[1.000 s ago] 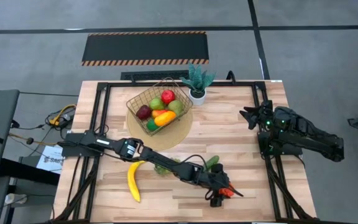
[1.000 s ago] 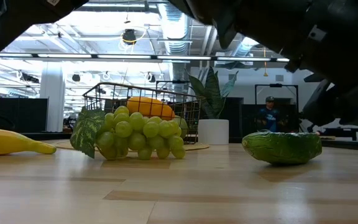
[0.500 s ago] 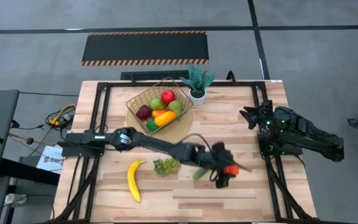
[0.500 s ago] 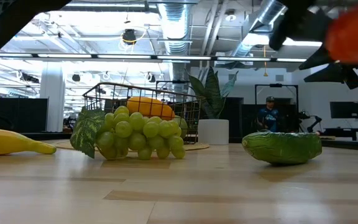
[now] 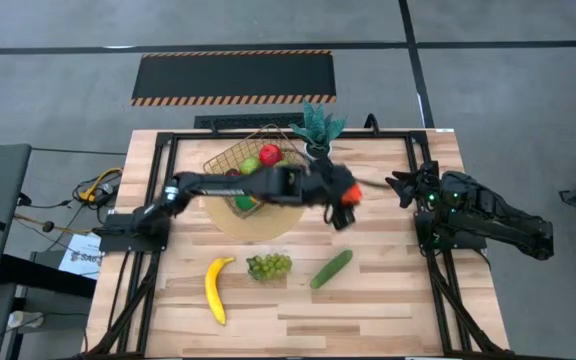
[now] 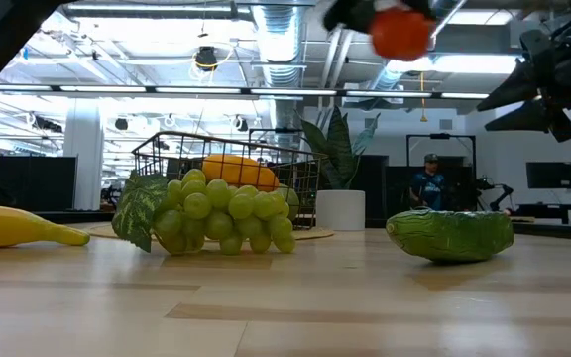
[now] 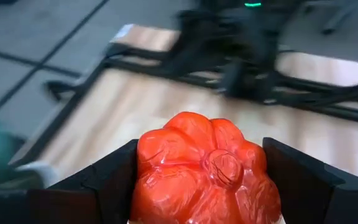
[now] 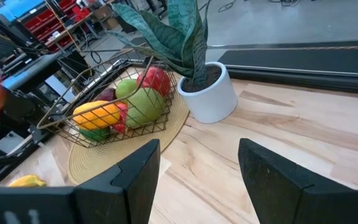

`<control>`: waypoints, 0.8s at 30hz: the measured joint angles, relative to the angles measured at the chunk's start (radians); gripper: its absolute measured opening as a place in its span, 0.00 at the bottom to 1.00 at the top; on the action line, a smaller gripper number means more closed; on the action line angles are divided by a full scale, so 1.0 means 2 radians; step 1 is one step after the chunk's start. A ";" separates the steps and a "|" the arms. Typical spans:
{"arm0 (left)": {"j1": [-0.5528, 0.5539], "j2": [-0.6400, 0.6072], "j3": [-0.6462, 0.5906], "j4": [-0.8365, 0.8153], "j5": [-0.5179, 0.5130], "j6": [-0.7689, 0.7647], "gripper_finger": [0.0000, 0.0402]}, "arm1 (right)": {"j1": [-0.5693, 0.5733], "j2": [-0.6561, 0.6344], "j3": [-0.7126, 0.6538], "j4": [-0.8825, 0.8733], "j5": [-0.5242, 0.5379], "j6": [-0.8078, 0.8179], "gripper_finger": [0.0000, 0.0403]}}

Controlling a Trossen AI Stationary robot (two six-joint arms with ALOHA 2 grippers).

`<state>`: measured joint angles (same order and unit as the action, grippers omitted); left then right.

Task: Build produce basket
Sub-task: Put the pumpkin into the wire basket

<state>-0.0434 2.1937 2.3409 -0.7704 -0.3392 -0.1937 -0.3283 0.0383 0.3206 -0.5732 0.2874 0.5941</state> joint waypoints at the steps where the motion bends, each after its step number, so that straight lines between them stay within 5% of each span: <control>1: 0.008 -0.008 0.000 -0.018 -0.008 -0.003 0.70 | 0.000 0.000 0.000 0.001 0.000 0.000 0.60; 7: 0.054 -0.052 -0.004 -0.105 -0.051 -0.023 0.70 | 0.000 0.000 0.000 0.002 0.000 -0.001 0.60; 13: 0.089 -0.112 -0.076 -0.144 -0.095 -0.063 0.70 | -0.001 0.000 0.000 0.003 0.002 -0.002 0.60; 24: 0.100 -0.320 -0.466 0.003 -0.161 -0.213 0.70 | -0.001 0.000 0.000 0.002 0.002 0.000 0.60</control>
<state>0.1570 1.5545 1.4080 -0.7643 -0.6622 -0.6196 -0.3302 0.0383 0.3206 -0.5690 0.2909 0.5938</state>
